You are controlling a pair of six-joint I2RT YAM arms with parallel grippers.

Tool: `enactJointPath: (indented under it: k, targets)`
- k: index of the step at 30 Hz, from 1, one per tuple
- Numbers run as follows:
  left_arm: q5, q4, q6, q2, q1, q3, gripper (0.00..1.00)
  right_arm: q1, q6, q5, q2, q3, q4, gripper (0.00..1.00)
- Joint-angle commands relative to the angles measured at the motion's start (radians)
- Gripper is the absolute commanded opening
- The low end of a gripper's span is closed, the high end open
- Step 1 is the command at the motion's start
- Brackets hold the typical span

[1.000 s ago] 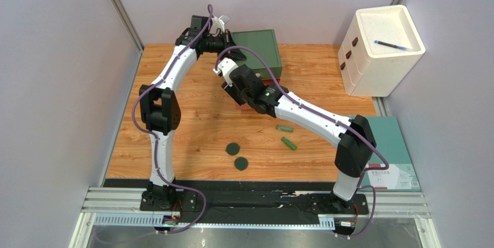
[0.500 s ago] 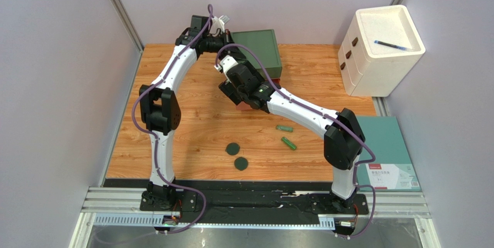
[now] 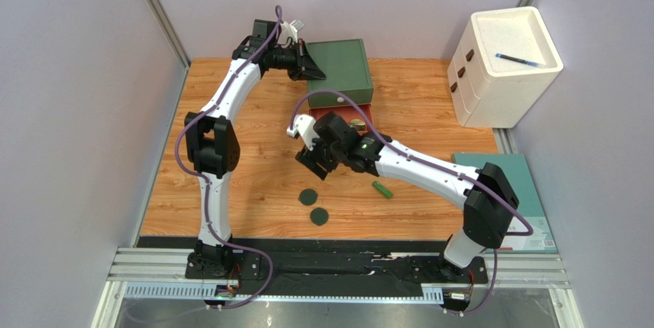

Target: Organize the makeup

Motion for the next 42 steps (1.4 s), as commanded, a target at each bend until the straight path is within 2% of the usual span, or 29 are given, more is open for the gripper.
enactJointPath:
  k: [1,5,11,18,23,28,31,32,33,35,38,42]
  targets:
    - [-0.125,-0.148,0.065,0.071,0.003,-0.023,0.00,0.042,-0.026,-0.187,0.029,-0.074,-0.090,0.67]
    - [-0.130,-0.156,0.073,0.069,0.003,-0.023,0.00,0.066,-0.046,-0.244,0.071,-0.109,-0.114,0.69]
    - [-0.133,-0.157,0.073,0.067,0.004,-0.026,0.00,0.076,-0.053,-0.322,0.206,-0.024,-0.217,0.70]
    - [-0.131,-0.160,0.075,0.069,0.004,-0.027,0.00,0.083,-0.067,-0.403,0.292,0.049,-0.289,0.70]
    - [-0.127,-0.160,0.073,0.078,0.004,-0.029,0.00,0.109,-0.063,-0.368,0.344,0.059,-0.309,0.69]
    - [-0.122,-0.151,0.070,0.080,0.006,-0.038,0.00,0.197,-0.052,-0.212,0.436,0.047,-0.321,0.66]
    - [-0.122,-0.150,0.070,0.078,0.010,-0.044,0.00,0.231,-0.012,-0.152,0.539,0.084,-0.383,0.45]
    - [-0.121,-0.150,0.070,0.077,0.012,-0.049,0.00,0.234,0.002,-0.149,0.568,0.107,-0.399,0.26]
    - [-0.121,-0.151,0.070,0.077,0.013,-0.050,0.00,0.234,0.012,-0.149,0.586,0.115,-0.412,0.18]
    - [-0.117,-0.151,0.073,0.074,0.015,-0.053,0.00,0.234,0.043,-0.130,0.597,0.116,-0.420,0.06]
    - [-0.116,-0.150,0.076,0.075,0.017,-0.052,0.00,0.228,0.069,-0.064,0.527,0.084,-0.380,0.00]
    - [-0.110,-0.148,0.073,0.080,0.018,-0.046,0.00,0.199,0.091,0.041,0.404,0.070,-0.348,0.00]
